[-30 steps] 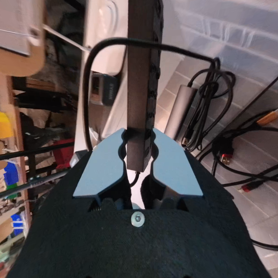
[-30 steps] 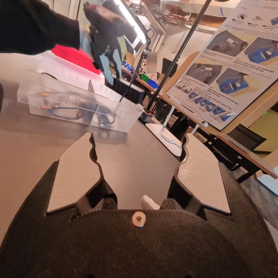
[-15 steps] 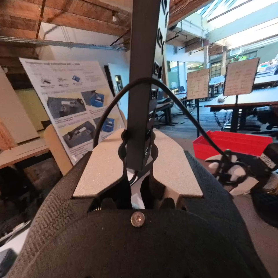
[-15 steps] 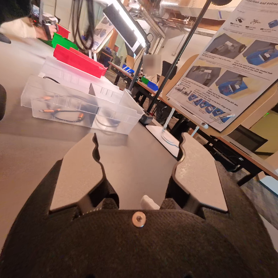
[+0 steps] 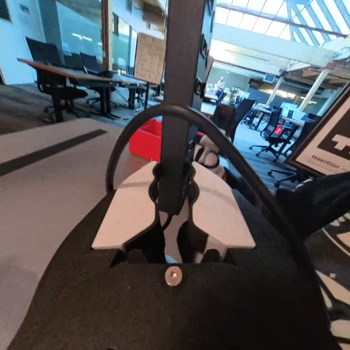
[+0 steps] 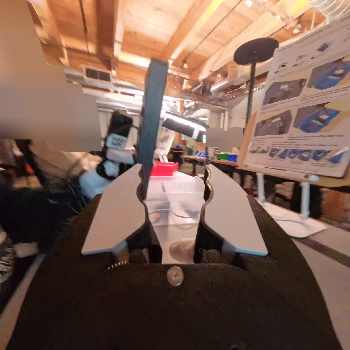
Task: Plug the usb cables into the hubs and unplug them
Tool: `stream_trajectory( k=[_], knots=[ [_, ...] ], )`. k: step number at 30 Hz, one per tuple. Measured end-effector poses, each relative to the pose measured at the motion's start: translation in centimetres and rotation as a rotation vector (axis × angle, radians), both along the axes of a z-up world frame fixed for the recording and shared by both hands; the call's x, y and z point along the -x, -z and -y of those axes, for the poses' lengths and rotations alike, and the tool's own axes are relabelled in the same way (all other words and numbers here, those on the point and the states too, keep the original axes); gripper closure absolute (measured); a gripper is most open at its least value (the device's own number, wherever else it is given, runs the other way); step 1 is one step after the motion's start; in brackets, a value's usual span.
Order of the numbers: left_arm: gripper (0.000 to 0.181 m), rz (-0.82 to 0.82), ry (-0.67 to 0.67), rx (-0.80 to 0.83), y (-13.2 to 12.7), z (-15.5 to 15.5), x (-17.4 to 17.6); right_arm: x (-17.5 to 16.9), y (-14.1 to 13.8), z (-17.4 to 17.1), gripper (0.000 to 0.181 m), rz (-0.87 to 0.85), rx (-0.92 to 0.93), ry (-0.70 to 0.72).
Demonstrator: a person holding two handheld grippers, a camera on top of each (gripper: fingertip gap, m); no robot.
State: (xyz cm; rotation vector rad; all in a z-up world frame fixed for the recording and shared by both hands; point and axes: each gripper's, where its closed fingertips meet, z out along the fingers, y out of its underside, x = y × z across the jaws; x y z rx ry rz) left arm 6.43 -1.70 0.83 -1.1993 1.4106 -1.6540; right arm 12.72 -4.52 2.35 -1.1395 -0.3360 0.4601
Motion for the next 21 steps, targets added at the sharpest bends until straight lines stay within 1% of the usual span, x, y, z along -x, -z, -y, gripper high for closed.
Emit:
stream_trajectory(
  k=[2, 3, 5, 7, 9, 10, 13, 16, 17, 19, 21],
  knots=[
    [0.152, -0.098, 0.032, -0.033, 3.2, 0.4, -0.7, 0.2, -0.1, 0.5, 0.121, -0.099, 0.048, -0.129],
    [0.152, -0.15, 0.06, -0.055, 4.6, 0.8, -0.9, 0.3, 0.1, 0.4, 0.12, -0.121, 0.075, -0.164],
    [0.152, -0.221, 0.092, -0.101, 6.7, 1.4, -1.2, 1.0, 0.9, 0.1, 0.118, -0.099, 0.133, -0.204],
    [0.152, -0.283, 0.128, -0.118, 8.6, 2.0, -1.2, 2.2, 2.1, -0.3, 0.121, -0.027, 0.195, -0.225],
    [0.152, -0.317, 0.182, -0.061, 9.5, 2.8, -1.1, 2.7, 3.8, -1.0, 0.152, 0.046, 0.287, -0.212],
    [0.152, -0.334, 0.198, -0.025, 10.0, 2.9, -1.1, 2.8, 4.2, -1.1, 0.152, 0.048, 0.315, -0.222],
    [0.153, -0.348, 0.288, 0.125, 10.4, 3.7, -1.2, 3.6, 4.1, -0.8, 0.155, 0.005, 0.356, -0.303],
    [0.15, -0.369, 0.435, 0.311, 10.2, 5.3, -0.9, 4.6, 4.1, -0.7, 0.157, -0.044, 0.398, -0.374],
    [0.148, -0.374, 0.465, 0.324, 10.3, 5.8, -0.7, 5.0, 4.1, -0.9, 0.157, -0.059, 0.416, -0.386],
    [0.15, -0.352, 0.485, 0.299, 10.2, 6.3, -0.5, 5.6, 4.0, -1.2, 0.157, -0.088, 0.421, -0.396],
    [0.154, -0.271, 0.46, 0.332, 8.8, 5.9, -0.6, 5.2, 2.9, -1.6, 0.153, -0.127, 0.343, -0.347]
  ],
)
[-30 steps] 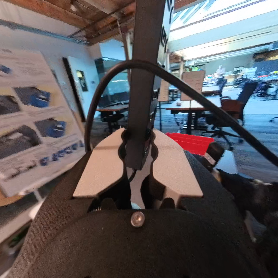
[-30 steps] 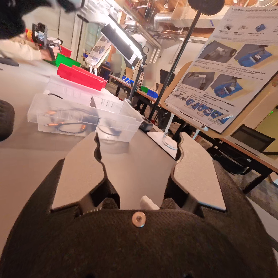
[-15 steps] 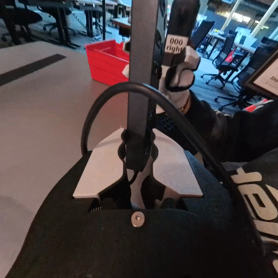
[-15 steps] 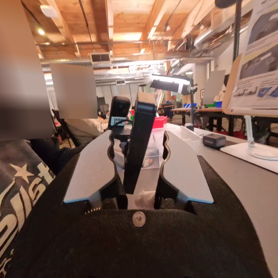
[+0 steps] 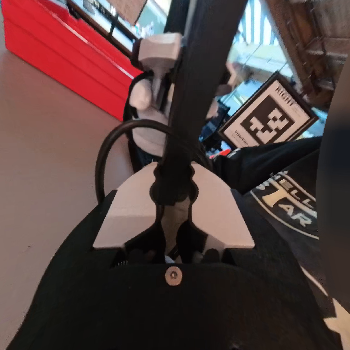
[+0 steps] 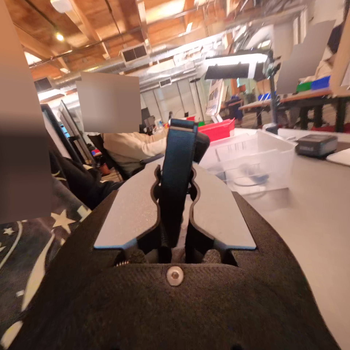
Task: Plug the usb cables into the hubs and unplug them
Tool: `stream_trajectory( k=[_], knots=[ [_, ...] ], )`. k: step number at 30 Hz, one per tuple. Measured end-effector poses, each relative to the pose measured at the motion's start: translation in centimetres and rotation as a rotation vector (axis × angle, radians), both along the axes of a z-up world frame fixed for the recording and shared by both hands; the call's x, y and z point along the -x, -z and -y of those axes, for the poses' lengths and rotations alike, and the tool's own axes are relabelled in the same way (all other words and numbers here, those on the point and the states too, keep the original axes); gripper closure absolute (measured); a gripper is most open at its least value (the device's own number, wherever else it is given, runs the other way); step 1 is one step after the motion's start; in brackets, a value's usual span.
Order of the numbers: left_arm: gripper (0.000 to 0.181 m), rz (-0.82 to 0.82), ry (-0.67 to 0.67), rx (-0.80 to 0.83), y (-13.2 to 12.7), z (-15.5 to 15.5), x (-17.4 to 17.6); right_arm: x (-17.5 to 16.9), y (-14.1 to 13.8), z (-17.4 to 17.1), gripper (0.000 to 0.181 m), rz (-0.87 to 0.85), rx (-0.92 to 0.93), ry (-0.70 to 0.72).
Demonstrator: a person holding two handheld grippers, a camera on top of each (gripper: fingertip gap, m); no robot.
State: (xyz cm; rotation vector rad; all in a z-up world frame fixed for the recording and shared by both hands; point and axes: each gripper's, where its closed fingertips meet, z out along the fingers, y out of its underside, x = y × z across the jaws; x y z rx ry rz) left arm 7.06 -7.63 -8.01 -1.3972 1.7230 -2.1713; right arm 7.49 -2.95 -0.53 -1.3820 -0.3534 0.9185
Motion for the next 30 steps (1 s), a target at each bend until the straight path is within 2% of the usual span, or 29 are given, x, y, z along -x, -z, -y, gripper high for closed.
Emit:
stream_trajectory(
  k=[3, 6, 9, 12, 14, 16, 19, 24, 27, 30],
  knots=[
    [0.156, 0.068, -0.098, 0.205, -2.6, -2.1, -0.1, -1.3, -0.3, -0.5, 0.12, 0.128, -0.109, 0.18],
    [0.156, 0.132, -0.214, 0.306, -3.6, -4.6, -0.2, -0.7, 0.8, -0.8, 0.108, 0.284, -0.122, 0.226],
    [0.157, 0.208, -0.322, 0.36, -4.4, -6.2, -0.1, 0.5, 2.0, -1.2, 0.106, 0.416, -0.101, 0.222],
    [0.157, 0.28, -0.394, 0.389, -5.3, -7.1, 0.3, 0.8, 1.1, -0.7, 0.113, 0.587, -0.249, 0.326],
    [0.157, 0.305, -0.432, 0.4, -5.6, -7.4, 0.4, 1.1, 1.1, -0.5, 0.115, 0.736, -0.28, 0.387],
    [0.157, 0.323, -0.485, 0.385, -5.6, -7.8, 0.5, 1.5, 2.0, -1.0, 0.112, 0.906, -0.221, 0.44],
    [0.157, 0.353, -0.557, 0.397, -5.6, -8.4, 0.7, 1.3, 3.0, -2.2, 0.109, 1.067, -0.068, 0.601],
    [0.157, 0.347, -0.542, 0.401, -5.2, -6.4, 0.5, -0.1, 3.9, -3.5, 0.113, 1.172, 0.034, 0.878],
    [0.156, 0.342, -0.488, 0.38, -5.2, -5.6, 0.4, -0.4, 3.6, -3.1, 0.119, 1.169, 0.037, 0.848],
    [0.157, 0.332, -0.377, 0.212, -5.3, -3.9, 0.1, -0.8, 2.7, -1.8, 0.123, 1.128, 0.057, 0.737]
  ],
)
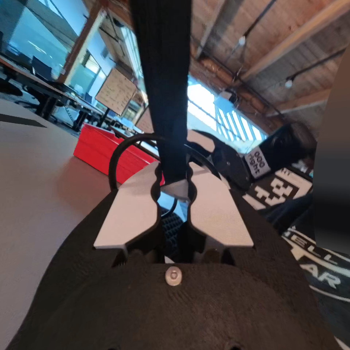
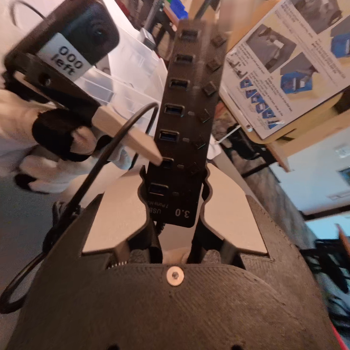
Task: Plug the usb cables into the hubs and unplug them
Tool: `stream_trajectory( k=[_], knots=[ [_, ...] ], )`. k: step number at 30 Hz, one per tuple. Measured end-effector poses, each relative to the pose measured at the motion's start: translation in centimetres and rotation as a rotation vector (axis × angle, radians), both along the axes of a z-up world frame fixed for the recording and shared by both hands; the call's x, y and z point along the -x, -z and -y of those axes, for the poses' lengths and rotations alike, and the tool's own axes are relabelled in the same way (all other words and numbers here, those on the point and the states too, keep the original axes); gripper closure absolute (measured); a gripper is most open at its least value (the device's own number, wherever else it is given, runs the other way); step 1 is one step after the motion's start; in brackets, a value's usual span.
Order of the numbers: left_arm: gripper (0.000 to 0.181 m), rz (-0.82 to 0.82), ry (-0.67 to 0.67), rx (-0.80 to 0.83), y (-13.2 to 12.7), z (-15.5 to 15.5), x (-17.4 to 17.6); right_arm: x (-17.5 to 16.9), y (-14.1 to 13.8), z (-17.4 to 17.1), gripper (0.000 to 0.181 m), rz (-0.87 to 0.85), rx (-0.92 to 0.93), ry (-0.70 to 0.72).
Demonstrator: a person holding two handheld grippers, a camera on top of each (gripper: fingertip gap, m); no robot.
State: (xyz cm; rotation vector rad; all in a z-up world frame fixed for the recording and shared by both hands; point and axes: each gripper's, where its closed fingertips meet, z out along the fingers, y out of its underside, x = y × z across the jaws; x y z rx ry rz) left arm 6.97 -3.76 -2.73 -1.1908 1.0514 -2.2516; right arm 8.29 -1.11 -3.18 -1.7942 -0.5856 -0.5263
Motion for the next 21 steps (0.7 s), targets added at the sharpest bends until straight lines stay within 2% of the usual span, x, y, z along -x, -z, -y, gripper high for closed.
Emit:
stream_trajectory(
  k=[3, 5, 7, 10, 13, 16, 18, 21],
  knots=[
    [0.156, -0.086, 0.125, -0.269, 1.1, 2.1, 0.1, -2.3, -1.8, 2.3, 0.125, -0.064, 0.03, -0.013],
    [0.157, -0.204, 0.243, -0.499, 3.6, 3.1, 0.6, -4.6, -2.5, 4.3, 0.125, -0.112, 0.082, 0.013],
    [0.16, -0.287, 0.246, -0.689, 5.7, 2.7, 0.8, -5.4, -2.4, 6.4, 0.125, -0.202, 0.161, -0.018],
    [0.165, -0.341, 0.109, -0.775, 6.2, 0.5, 0.2, -4.5, -0.2, 9.0, 0.125, -0.312, 0.358, -0.134],
    [0.166, -0.376, -0.179, -0.76, 5.1, -3.8, -0.7, -4.1, 3.1, 10.1, 0.126, -0.305, 0.554, -0.157],
    [0.166, -0.311, -0.4, -0.725, 3.1, -6.6, -0.5, -3.3, 6.8, 10.2, 0.125, -0.282, 0.743, -0.182],
    [0.164, -0.227, -0.457, -0.717, 1.5, -6.8, -0.1, -2.7, 9.2, 10.3, 0.125, -0.272, 0.854, -0.216],
    [0.161, -0.147, -0.473, -0.751, 0.3, -6.1, 0.2, -2.5, 11.9, 10.6, 0.124, -0.286, 0.989, -0.229]
  ],
)
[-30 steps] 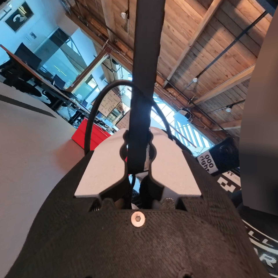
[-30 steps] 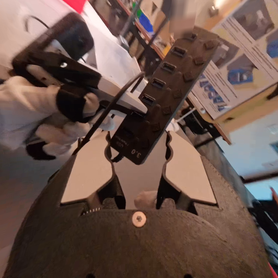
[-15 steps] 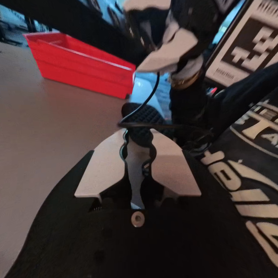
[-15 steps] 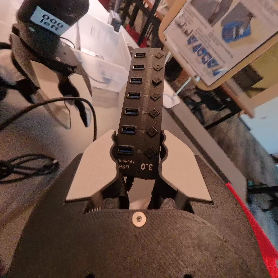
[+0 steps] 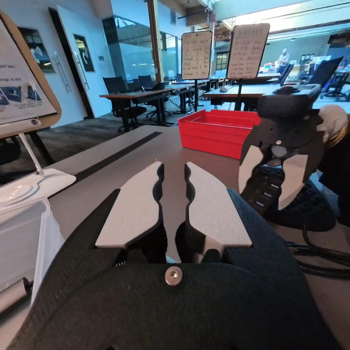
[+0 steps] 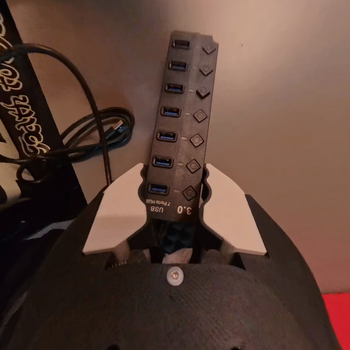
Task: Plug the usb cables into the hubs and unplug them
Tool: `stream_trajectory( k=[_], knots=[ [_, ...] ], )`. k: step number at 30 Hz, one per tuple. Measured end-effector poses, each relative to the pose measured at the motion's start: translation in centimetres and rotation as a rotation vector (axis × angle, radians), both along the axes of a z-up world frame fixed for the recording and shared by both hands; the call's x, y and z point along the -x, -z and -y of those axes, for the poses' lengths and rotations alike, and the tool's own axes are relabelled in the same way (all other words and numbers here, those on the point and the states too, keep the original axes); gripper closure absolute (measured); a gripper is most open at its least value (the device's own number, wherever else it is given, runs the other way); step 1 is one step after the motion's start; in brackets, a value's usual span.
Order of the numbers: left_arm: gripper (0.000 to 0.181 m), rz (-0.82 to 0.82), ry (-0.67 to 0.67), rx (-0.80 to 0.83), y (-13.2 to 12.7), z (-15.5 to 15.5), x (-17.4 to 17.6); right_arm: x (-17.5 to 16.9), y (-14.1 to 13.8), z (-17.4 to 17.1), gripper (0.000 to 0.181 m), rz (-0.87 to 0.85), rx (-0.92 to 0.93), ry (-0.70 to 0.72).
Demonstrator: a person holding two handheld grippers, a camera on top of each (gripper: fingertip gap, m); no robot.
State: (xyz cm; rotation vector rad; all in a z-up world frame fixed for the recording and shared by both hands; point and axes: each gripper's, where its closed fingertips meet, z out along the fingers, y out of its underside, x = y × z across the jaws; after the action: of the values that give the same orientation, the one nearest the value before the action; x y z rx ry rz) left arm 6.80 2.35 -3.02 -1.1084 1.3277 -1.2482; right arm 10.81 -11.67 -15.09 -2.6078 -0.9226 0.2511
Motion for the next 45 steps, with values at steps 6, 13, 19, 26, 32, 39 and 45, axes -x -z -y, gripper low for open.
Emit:
stream_trajectory(
  k=[6, 13, 19, 26, 32, 39, 45],
  knots=[
    [0.154, 0.172, -0.022, -0.04, -2.8, 0.2, 1.2, 0.8, -11.6, -5.4, 0.088, -0.424, -0.745, -0.015],
    [0.15, 0.448, -0.095, -0.082, -9.4, -0.8, 6.1, -9.6, -19.4, -5.3, 0.077, -0.895, -1.589, 0.435],
    [0.148, 0.407, -0.268, -0.072, -12.5, -5.5, 12.5, -11.2, -19.0, -4.7, 0.084, -0.644, -1.687, 0.489],
    [0.138, -0.622, -0.321, -0.013, 0.4, -15.0, 16.7, -9.1, -17.7, -6.1, 0.081, -0.586, -1.592, 0.394],
    [0.139, -1.115, -0.365, 0.259, 11.5, -17.2, 18.7, -8.8, -17.3, -6.3, 0.082, -0.547, -1.583, 0.379],
    [0.178, -0.811, -0.6, 0.078, 7.1, -19.7, 17.7, -8.1, -16.5, -6.9, 0.083, -0.472, -1.549, 0.335],
    [0.178, 0.138, -0.498, -0.089, -11.5, -13.0, 15.7, -6.5, -15.5, -7.5, 0.083, -0.4, -1.499, 0.254]
  ],
)
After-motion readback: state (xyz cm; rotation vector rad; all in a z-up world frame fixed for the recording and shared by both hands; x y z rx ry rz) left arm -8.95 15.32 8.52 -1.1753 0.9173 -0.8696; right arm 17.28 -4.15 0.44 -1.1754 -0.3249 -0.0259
